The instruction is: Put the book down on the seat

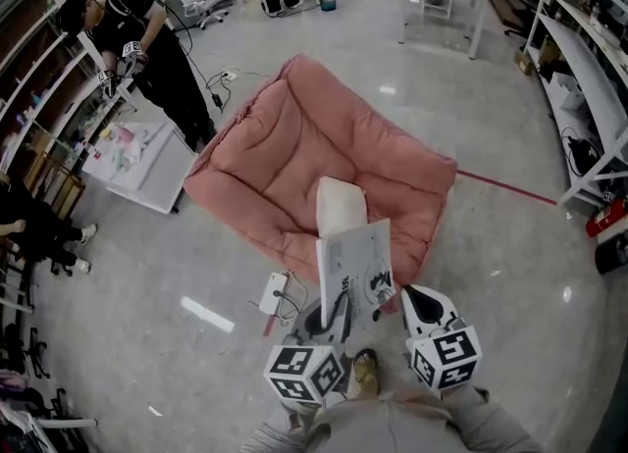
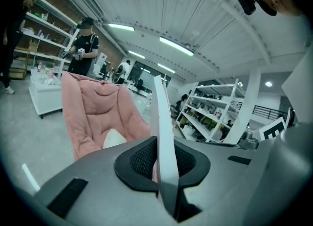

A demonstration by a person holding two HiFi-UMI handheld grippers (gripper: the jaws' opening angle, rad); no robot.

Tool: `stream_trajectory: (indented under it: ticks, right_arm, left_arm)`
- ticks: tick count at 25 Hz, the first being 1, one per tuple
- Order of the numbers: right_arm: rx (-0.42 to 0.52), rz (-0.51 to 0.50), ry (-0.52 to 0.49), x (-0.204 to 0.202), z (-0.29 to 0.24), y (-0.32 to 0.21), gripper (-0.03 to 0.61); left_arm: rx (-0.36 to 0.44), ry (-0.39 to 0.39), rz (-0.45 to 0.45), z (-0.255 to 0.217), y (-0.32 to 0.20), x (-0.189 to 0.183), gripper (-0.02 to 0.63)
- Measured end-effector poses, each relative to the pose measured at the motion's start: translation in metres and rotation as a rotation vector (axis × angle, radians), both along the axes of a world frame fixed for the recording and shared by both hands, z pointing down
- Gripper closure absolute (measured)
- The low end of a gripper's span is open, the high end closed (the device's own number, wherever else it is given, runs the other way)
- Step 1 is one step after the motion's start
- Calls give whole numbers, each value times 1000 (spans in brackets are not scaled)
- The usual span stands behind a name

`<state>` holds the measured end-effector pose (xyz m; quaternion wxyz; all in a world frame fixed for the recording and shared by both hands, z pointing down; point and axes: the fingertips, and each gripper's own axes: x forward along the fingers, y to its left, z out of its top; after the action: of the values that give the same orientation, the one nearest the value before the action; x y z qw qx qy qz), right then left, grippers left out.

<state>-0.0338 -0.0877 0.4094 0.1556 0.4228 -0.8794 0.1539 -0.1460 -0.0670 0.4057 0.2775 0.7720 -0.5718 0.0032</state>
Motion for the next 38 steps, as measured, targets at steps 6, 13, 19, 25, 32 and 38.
stream_trajectory:
  ticks: [6,13,19,25,32,38]
  right_arm:
    - [-34,45,28,9,16,-18,574]
    - [-85,83,44,19,46,-35,573]
    - [-139,91,32,32,80,-65,572]
    - [-185,58,39,33,116,-102,573]
    - [-228,46,30,36,154,-154,573]
    - [-261,41,30,43,179,-185,574]
  left_arm:
    - [-17,18,33,18,-50,2,565]
    - [-49,29,50,55,-102,13,565]
    - [-114,37,42,101,-144,26,565]
    - [-190,20,20,152,-180,31,565]
    - [-267,-21,35,208,-222,41,565]
    - [-325,-52,47,249,-249,53,565]
